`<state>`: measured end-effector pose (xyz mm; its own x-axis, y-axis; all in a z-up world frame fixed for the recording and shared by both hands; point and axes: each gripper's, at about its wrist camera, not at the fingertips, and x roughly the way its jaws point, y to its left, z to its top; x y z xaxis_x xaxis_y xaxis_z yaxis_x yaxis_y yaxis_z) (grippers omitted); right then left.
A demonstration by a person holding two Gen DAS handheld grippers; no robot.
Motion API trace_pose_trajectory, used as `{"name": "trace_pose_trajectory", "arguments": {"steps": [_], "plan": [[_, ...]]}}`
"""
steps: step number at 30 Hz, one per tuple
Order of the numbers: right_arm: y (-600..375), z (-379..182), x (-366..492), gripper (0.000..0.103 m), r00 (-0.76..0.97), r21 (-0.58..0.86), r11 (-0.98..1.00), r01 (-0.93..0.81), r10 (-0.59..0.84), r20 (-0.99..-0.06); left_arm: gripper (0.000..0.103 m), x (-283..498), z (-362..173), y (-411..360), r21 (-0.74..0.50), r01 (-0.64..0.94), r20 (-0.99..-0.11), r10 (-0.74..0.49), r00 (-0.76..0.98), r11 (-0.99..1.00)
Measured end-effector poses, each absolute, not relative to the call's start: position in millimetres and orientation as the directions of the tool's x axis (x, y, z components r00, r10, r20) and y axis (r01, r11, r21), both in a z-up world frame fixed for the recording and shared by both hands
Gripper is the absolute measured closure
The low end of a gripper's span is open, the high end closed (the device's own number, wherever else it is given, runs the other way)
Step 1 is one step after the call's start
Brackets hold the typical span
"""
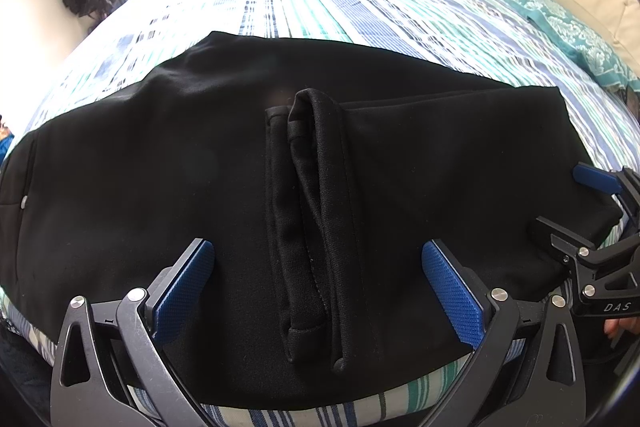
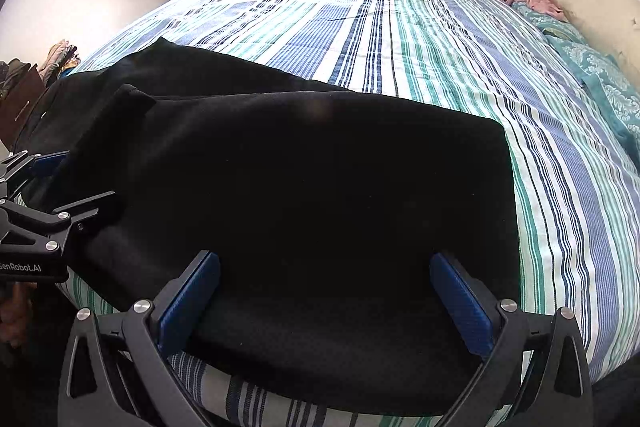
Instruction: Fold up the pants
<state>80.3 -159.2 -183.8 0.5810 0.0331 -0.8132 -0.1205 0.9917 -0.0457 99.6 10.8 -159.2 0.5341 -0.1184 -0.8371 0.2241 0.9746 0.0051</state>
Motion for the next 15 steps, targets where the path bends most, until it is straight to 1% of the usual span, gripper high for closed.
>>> {"name": "trace_pose_trajectory", "arguments": {"steps": [15], "plan": [[-158.1,-183.1,80.8,0.000,0.590,-0.046,0.991,-0.129,0.040,-0.806,0.000,100.8,-160.3,9.7,0.005,0.228,-0.842,-0.119,0.525,0.974]]}}
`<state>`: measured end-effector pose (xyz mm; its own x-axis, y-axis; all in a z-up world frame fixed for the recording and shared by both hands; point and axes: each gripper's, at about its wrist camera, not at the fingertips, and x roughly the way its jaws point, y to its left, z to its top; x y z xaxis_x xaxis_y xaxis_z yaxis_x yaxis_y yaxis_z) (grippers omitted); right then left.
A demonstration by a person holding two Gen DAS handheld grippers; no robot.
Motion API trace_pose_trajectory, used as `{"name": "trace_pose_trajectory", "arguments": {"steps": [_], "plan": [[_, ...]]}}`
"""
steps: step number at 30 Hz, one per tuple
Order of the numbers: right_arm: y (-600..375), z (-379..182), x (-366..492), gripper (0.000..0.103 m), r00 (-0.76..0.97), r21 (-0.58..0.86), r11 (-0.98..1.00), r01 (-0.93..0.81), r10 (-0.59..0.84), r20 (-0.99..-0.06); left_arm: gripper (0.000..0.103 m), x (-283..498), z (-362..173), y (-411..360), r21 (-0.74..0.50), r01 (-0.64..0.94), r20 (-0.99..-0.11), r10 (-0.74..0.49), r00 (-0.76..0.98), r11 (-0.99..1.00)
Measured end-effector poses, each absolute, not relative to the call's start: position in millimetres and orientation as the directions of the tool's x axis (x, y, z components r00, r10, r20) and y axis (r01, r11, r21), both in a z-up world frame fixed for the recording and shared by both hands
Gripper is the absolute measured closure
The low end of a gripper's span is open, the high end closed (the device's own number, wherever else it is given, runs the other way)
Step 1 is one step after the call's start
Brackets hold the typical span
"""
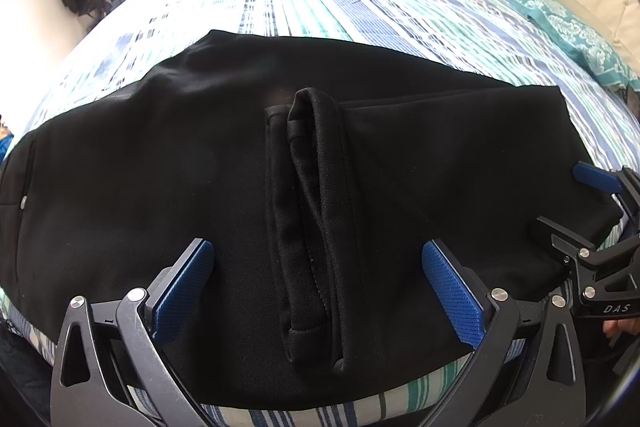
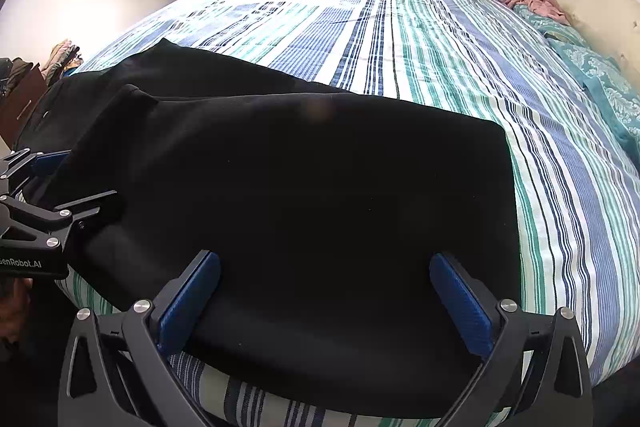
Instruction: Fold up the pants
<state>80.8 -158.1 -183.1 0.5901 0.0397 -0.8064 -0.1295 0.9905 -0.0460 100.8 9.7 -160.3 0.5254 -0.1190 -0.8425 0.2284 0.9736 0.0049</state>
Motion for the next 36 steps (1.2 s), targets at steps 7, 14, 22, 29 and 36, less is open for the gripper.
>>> {"name": "trace_pose_trajectory", "arguments": {"steps": [7,14,22,29,36], "plan": [[-158,-183,80,0.000,0.596,-0.047,0.991,-0.128,0.039,-0.802,0.000,101,-160,10,0.005,0.229,-0.843,-0.119,0.525,0.974],[-158,-184,79,0.000,0.600,-0.045,0.991,-0.128,0.041,-0.799,0.000,101,-160,10,0.002,0.229,-0.842,-0.122,0.526,0.973],[-170,-154,72,0.000,0.683,-0.011,0.994,-0.107,0.066,-0.727,0.001,101,-138,44,-0.106,0.157,-0.850,-0.171,0.497,0.982],[-198,-128,60,0.000,0.745,0.033,0.999,-0.005,0.026,-0.666,0.001,118,-96,177,-0.314,-0.151,-0.802,-0.177,0.571,0.937],[-213,-129,61,0.000,0.735,0.046,0.998,0.042,0.001,-0.678,0.001,150,-105,317,-0.265,-0.400,-0.862,-0.030,0.506,0.877]]}}
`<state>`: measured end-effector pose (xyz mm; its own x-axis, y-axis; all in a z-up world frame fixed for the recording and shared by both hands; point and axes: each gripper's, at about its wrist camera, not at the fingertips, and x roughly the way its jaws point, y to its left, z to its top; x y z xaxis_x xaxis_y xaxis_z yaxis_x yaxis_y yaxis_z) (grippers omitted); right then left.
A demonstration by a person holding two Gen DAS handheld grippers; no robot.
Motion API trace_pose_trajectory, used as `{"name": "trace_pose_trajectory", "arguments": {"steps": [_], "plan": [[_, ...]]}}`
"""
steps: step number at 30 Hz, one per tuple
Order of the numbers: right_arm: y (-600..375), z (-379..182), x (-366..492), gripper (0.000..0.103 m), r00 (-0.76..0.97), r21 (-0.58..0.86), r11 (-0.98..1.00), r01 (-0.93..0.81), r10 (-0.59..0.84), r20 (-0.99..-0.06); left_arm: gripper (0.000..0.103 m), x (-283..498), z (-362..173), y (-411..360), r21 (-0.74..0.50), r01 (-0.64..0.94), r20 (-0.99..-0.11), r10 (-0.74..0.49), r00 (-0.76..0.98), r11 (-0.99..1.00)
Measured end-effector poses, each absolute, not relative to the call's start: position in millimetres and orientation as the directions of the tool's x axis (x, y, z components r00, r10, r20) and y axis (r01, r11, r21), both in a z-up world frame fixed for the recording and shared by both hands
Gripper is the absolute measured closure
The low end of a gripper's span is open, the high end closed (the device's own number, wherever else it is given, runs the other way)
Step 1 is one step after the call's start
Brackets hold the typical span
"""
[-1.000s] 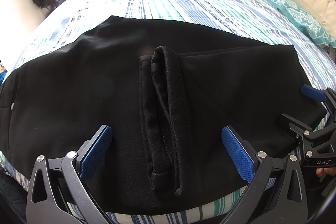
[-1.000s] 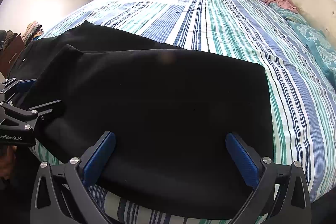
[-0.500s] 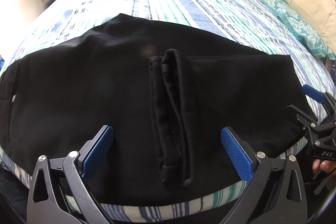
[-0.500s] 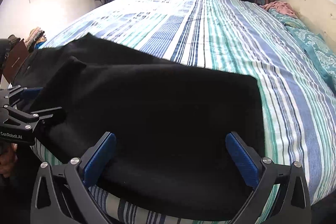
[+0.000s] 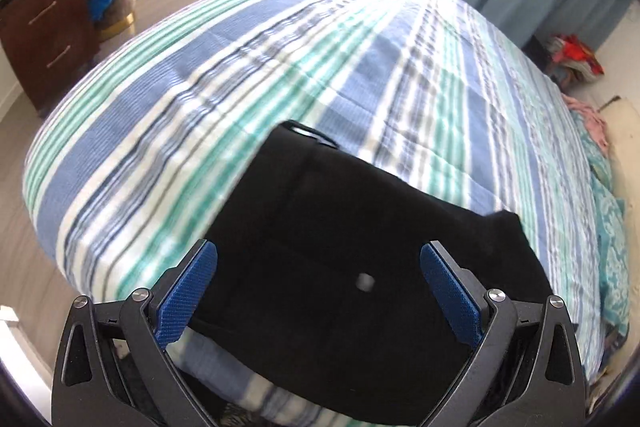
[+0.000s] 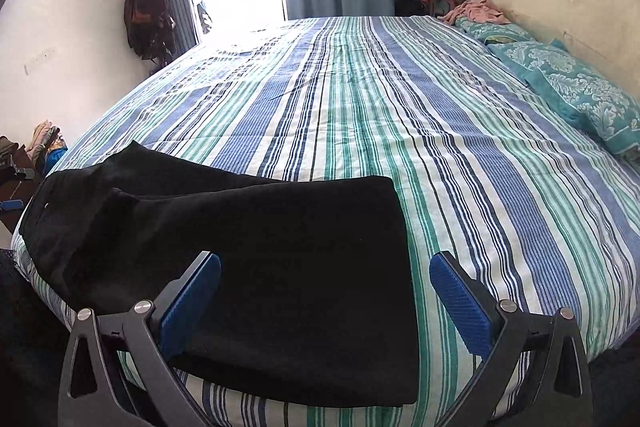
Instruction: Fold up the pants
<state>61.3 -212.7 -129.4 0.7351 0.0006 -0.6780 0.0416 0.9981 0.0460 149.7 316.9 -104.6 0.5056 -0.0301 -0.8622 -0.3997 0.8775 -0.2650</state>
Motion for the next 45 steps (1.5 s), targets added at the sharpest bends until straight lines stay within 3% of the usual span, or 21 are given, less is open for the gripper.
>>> {"name": "trace_pose_trajectory", "arguments": {"steps": [5,9,19,20,21,22,23,24,26,31,38,42,45], "plan": [[-210,-134,59,0.000,0.723,0.037,0.999,0.036,-0.001,-0.691,0.001,164,-140,349,-0.373,-0.428,-0.870,-0.150,0.469,0.823],[-205,-136,60,0.000,0.717,0.029,0.999,0.028,0.000,-0.697,0.000,178,-174,336,-0.343,-0.380,-0.901,-0.185,0.394,0.859],[-203,-141,66,0.000,0.708,0.026,0.999,0.026,0.000,-0.706,0.001,172,-175,344,-0.390,-0.380,-0.881,-0.221,0.418,0.839],[-202,-140,66,0.000,0.711,0.026,0.999,0.024,0.001,-0.703,0.009,169,-173,346,-0.390,-0.387,-0.884,-0.221,0.412,0.836],[-202,-138,66,0.000,0.716,0.028,0.999,0.021,0.004,-0.699,0.027,167,-170,344,-0.394,-0.386,-0.880,-0.222,0.420,0.834],[-202,-136,65,0.000,0.721,0.030,0.999,0.019,0.007,-0.693,0.036,163,-164,342,-0.385,-0.384,-0.880,-0.208,0.427,0.839],[-201,-134,64,0.000,0.727,0.032,0.999,0.018,0.009,-0.686,0.060,159,-158,338,-0.369,-0.382,-0.884,-0.194,0.425,0.847],[-202,-132,63,0.000,0.734,0.035,0.999,0.020,0.010,-0.679,0.075,156,-152,335,-0.347,-0.393,-0.891,-0.168,0.421,0.852],[-204,-128,62,0.000,0.745,0.041,0.999,0.030,0.005,-0.667,0.084,149,-137,334,-0.365,-0.414,-0.884,-0.171,0.435,0.834],[-219,-118,60,0.000,0.763,0.079,0.994,0.076,-0.007,-0.647,0.089,135,-75,319,-0.517,-0.401,-0.808,-0.275,0.522,0.756],[-251,-108,58,0.000,0.782,0.203,0.965,0.168,-0.005,-0.624,0.092,140,0,182,-0.599,-0.120,-0.708,-0.454,0.541,0.791],[-261,-107,58,0.000,0.784,0.219,0.954,0.204,-0.025,-0.620,0.093,152,-13,78,-0.552,0.031,-0.730,-0.501,0.465,0.833],[-266,-106,56,0.000,0.786,0.212,0.953,0.215,-0.041,-0.617,0.092,162,-56,11,-0.492,0.088,-0.786,-0.486,0.383,0.866]]}}
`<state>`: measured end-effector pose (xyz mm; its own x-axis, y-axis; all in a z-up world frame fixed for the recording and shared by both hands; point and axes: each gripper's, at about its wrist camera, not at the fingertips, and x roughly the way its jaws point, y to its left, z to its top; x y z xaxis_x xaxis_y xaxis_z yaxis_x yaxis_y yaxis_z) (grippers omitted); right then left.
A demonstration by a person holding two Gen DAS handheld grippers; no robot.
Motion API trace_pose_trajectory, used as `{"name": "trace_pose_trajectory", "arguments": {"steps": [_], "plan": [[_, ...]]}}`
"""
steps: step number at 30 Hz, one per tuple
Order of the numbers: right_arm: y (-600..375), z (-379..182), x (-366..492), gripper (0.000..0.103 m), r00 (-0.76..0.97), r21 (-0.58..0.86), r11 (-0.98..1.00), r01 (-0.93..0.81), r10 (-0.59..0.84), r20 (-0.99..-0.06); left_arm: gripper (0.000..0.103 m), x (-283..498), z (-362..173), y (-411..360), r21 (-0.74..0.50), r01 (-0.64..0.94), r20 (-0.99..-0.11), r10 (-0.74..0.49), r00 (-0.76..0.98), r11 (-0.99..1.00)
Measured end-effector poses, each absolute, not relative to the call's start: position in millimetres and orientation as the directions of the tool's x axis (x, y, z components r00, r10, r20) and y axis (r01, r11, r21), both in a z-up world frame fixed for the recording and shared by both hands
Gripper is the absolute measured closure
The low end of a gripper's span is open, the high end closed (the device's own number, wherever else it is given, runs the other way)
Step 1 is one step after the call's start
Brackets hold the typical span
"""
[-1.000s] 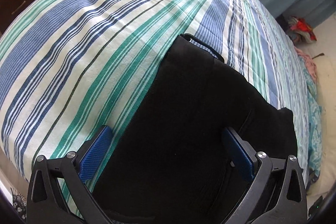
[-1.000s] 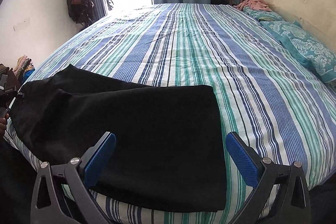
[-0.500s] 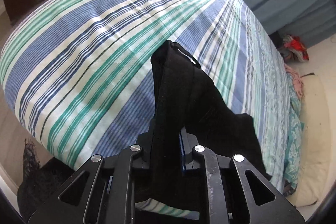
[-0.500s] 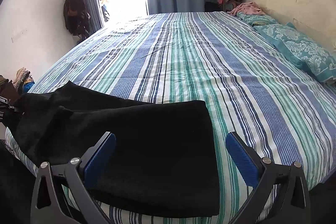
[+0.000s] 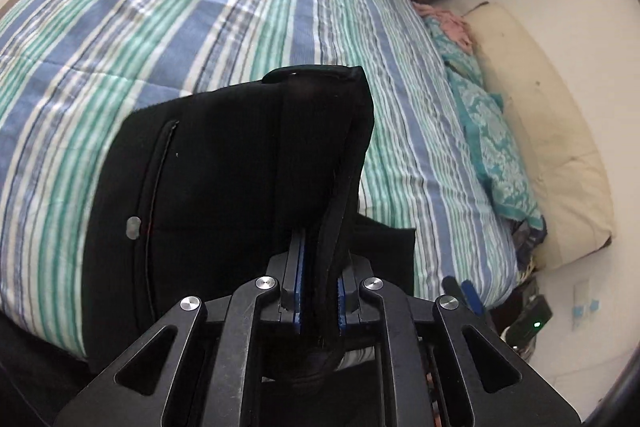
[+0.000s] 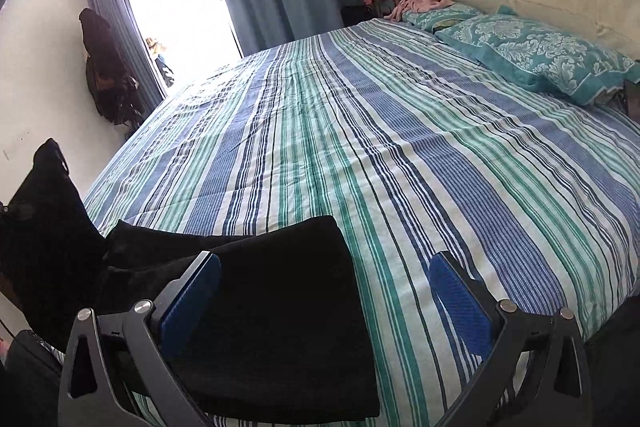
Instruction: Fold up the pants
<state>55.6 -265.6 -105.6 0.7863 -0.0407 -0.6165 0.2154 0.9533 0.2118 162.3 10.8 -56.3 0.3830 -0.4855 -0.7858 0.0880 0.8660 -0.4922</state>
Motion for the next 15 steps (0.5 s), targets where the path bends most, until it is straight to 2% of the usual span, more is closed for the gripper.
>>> {"name": "trace_pose_trajectory", "arguments": {"steps": [3,5,7,9,11,15], "plan": [[-270,-105,51,0.000,0.789,0.209,0.952,0.223,-0.050,-0.613,0.086,168,-110,-43,-0.371,0.174,-0.871,-0.407,0.275,0.912],[-275,-103,47,0.000,0.797,0.227,0.947,0.227,-0.046,-0.602,0.086,158,-123,-59,-0.371,0.211,-0.883,-0.414,0.222,0.904],[-282,-102,43,0.000,0.813,0.274,0.936,0.219,-0.019,-0.582,0.076,144,-108,-56,-0.453,0.252,-0.830,-0.508,0.230,0.855],[-289,-101,39,0.000,0.832,0.345,0.919,0.191,0.035,-0.553,0.049,131,-79,-40,-0.492,0.281,-0.778,-0.561,0.283,0.824],[-292,-100,37,0.000,0.850,0.433,0.892,0.129,0.125,-0.512,0.041,126,-48,-13,-0.464,0.277,-0.746,-0.540,0.390,0.841],[-267,-100,49,0.000,0.824,0.527,0.845,-0.085,0.357,-0.439,0.038,136,-26,66,-0.363,0.129,-0.733,-0.369,0.572,0.923]]}}
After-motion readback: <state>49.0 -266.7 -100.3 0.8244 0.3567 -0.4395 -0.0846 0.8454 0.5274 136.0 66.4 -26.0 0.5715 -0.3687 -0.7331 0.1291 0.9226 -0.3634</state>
